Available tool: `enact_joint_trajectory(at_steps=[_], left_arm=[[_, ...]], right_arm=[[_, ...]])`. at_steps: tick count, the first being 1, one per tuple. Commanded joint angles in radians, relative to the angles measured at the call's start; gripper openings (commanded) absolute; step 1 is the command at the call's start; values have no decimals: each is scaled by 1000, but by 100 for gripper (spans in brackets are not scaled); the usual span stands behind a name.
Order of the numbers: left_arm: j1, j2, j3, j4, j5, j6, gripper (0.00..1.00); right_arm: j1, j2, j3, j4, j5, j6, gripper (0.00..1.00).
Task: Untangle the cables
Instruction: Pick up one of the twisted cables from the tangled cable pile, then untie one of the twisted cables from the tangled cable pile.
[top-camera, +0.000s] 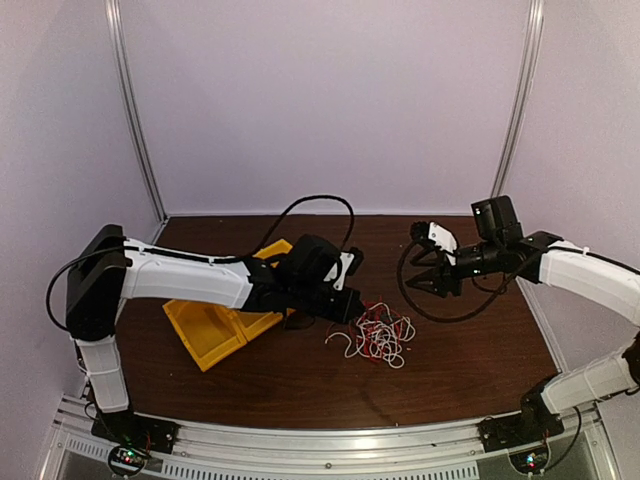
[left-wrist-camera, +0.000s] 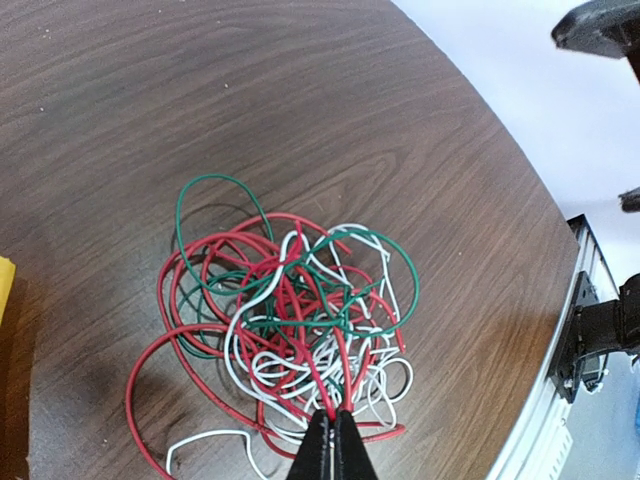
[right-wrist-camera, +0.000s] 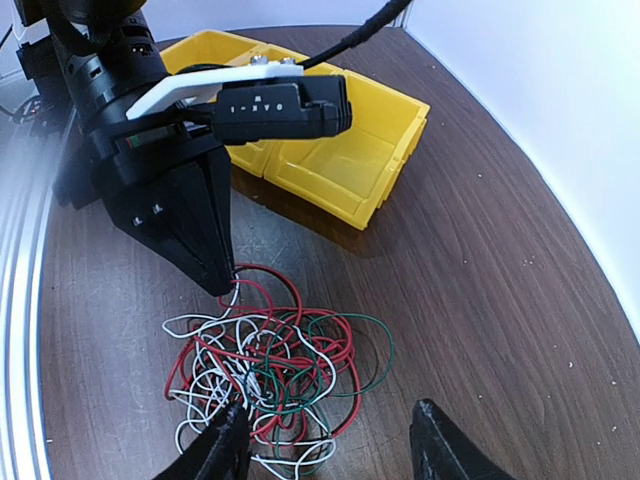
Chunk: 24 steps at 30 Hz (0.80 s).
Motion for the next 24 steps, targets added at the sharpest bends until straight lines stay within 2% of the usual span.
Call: enact_joint_trajectory(at_steps=[1, 12, 18, 24], left_arm=[[5, -55, -31, 56, -16, -7, 0], [5, -163, 7, 39, -45, 53, 0], [5, -209, 5, 41, -27, 52, 0], [5, -229, 17, 44, -15, 37, 0]], right_arm=[[10, 5, -12, 41, -50, 36, 55], [65, 19, -98, 163, -110, 7, 61], [88, 118, -80, 273, -152, 87, 69], [132, 237, -20, 342, -189, 149, 73]])
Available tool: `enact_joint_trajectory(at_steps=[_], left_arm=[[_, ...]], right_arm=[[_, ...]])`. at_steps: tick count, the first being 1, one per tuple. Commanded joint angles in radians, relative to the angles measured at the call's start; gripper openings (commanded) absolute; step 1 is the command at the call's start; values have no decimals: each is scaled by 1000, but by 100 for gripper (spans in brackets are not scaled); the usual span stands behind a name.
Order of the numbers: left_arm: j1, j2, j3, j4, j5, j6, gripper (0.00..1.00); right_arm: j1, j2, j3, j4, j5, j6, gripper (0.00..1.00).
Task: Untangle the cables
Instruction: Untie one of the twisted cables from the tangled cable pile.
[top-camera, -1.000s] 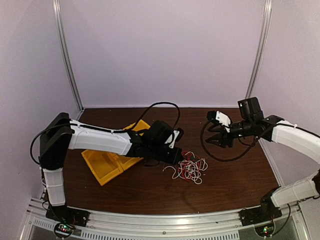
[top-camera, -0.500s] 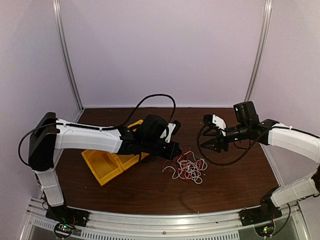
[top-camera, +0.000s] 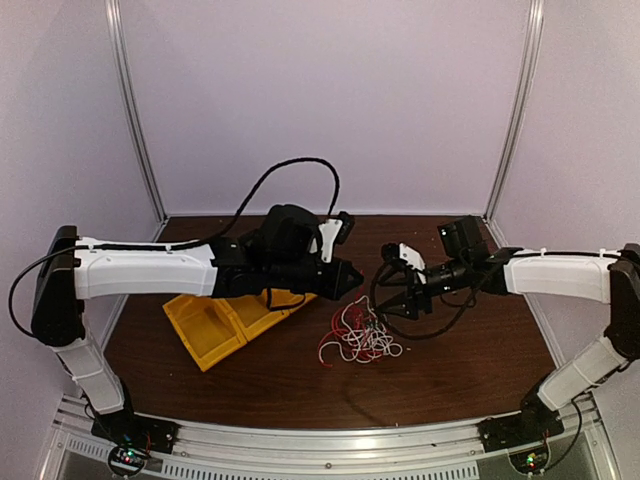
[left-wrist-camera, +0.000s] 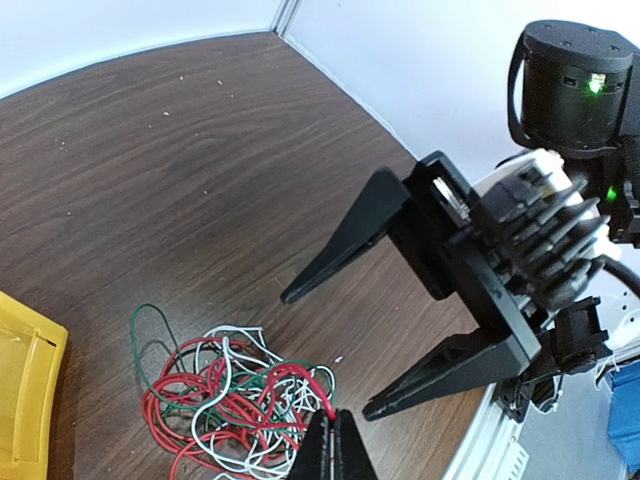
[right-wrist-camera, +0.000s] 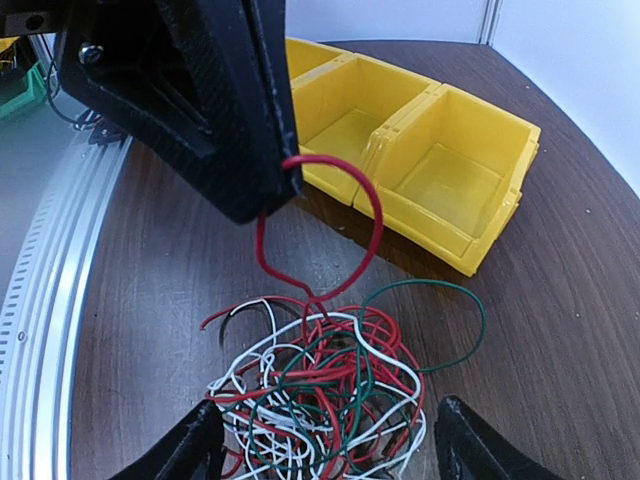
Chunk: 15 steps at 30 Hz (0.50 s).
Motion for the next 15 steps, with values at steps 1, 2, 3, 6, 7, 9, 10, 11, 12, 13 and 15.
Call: enact_joint_trajectory(at_steps=[1, 2, 3, 6, 7, 9, 10, 11, 12, 13, 15], left_arm=[[5, -48, 28, 41, 16, -2, 0], [5, -58, 28, 44, 17, -3, 0], [5, -70, 28, 46, 19, -5, 0], [5, -105, 29, 48, 16, -16, 0], [5, -122, 28, 51, 15, -22, 0], [5, -148, 22, 60, 14, -30, 0], [5, -165, 19, 65, 9, -33, 0], [5, -176, 18, 68, 6, -34, 0], [5, -189, 17, 70, 2, -36, 0], [5, -199, 18, 70, -1, -34, 0], [5, -218, 22, 70, -8, -31, 0]], right_arm=[[28, 67, 60, 92, -60, 60, 73], [32, 90, 68, 93, -65, 64, 74], [33, 106, 77, 94, -68, 70, 74], [37, 153, 98, 141, -97, 108, 77], [37, 170, 102, 152, -109, 126, 77], [37, 206, 107, 176, -127, 162, 74], [37, 222, 106, 190, -135, 175, 69], [38, 243, 104, 198, -145, 184, 63], [37, 260, 102, 202, -157, 190, 58], [38, 275, 101, 205, -167, 195, 52], [37, 298, 91, 210, -179, 198, 40]])
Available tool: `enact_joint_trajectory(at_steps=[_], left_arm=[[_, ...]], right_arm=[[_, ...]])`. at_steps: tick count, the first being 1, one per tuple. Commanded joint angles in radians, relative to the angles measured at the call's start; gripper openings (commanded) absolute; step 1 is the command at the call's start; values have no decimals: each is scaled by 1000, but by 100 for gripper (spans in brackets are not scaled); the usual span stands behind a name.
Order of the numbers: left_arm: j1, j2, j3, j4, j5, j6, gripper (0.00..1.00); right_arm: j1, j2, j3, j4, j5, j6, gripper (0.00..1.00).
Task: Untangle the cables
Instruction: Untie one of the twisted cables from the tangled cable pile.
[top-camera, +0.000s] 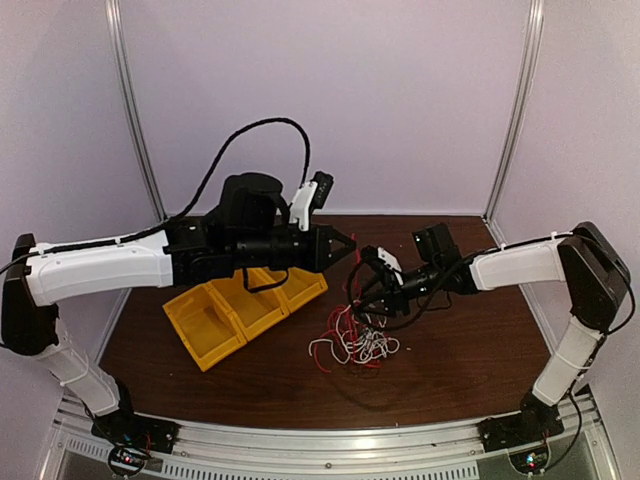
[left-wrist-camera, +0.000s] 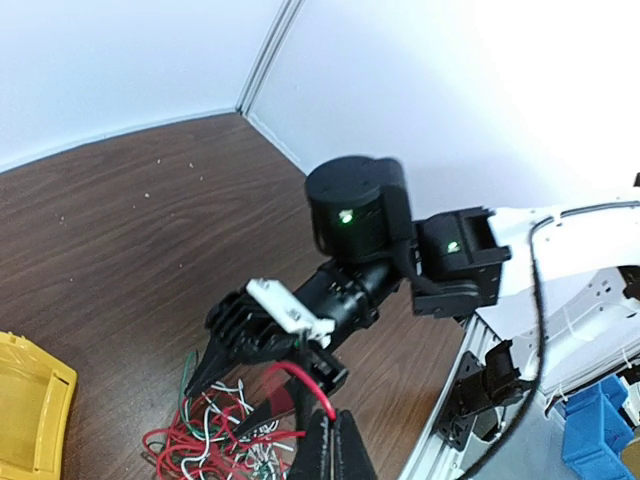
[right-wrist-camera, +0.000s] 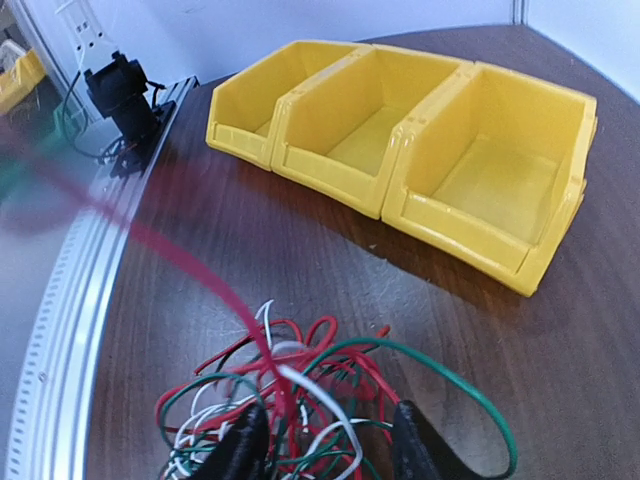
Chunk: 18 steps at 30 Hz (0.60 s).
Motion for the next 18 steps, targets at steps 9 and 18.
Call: enact_joint_trajectory(at_steps=[9, 18], left_arm=[[5, -177, 91, -34, -157, 90, 0], [5, -285, 281, -212, -295, 215, 0]], right_arm=[[-11, 74, -8, 4, -56, 35, 10], [-65, 77, -9, -11, 12, 47, 6]])
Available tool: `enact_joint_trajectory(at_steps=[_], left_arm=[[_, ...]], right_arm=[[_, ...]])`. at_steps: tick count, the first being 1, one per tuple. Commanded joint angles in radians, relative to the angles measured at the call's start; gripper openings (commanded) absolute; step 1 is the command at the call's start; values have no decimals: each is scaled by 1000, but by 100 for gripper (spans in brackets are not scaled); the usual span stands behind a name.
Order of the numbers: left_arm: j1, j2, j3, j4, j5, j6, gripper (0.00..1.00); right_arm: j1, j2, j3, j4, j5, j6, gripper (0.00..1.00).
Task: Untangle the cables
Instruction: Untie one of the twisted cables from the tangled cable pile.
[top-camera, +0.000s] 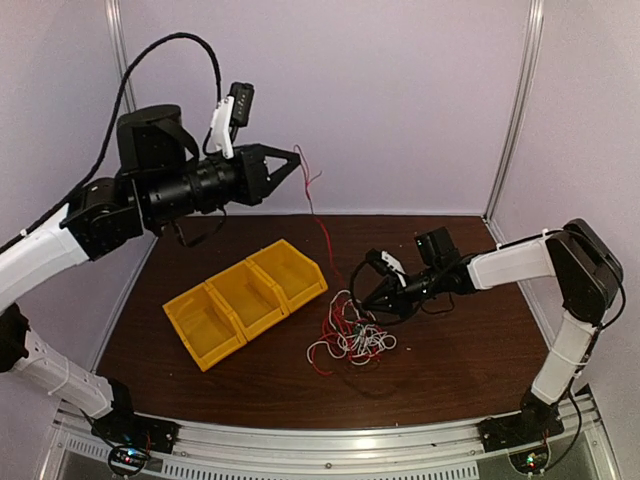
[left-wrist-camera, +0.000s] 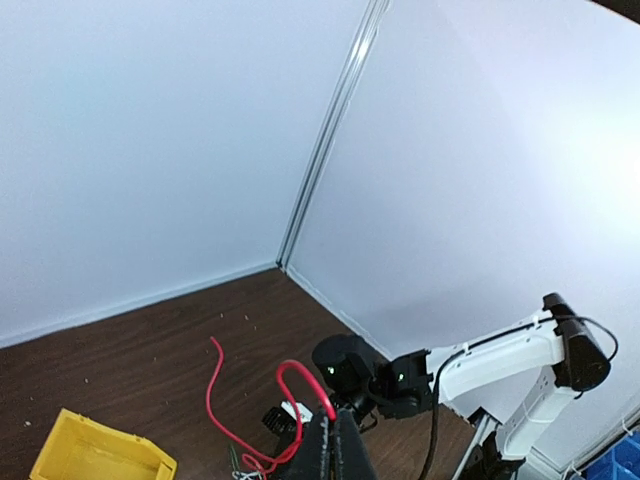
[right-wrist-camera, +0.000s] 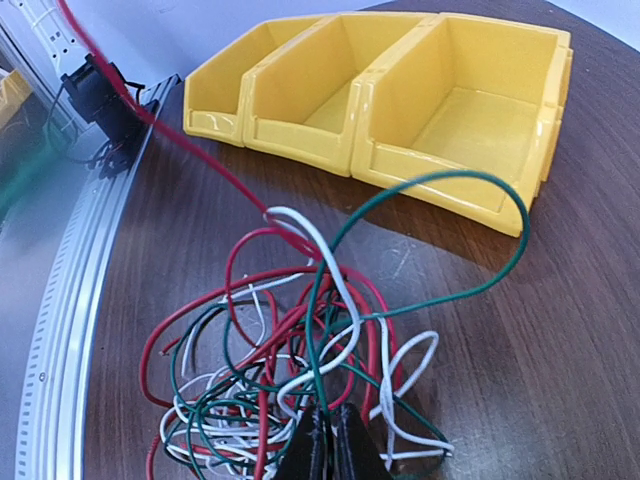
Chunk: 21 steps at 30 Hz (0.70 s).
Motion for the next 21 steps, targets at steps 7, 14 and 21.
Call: enact_joint_trajectory(at_steps=[7, 14, 21], left_arm=[[5, -16, 388, -209, -72, 124, 0], [5, -95, 325, -205, -92, 117, 0], [5, -108, 466, -281, -122, 153, 0]], right_arm=[[-30, 22, 7, -21, 72, 3, 5], [-49, 7, 10, -43, 65, -6, 4], [-59, -47, 52, -126, 73, -72, 10]])
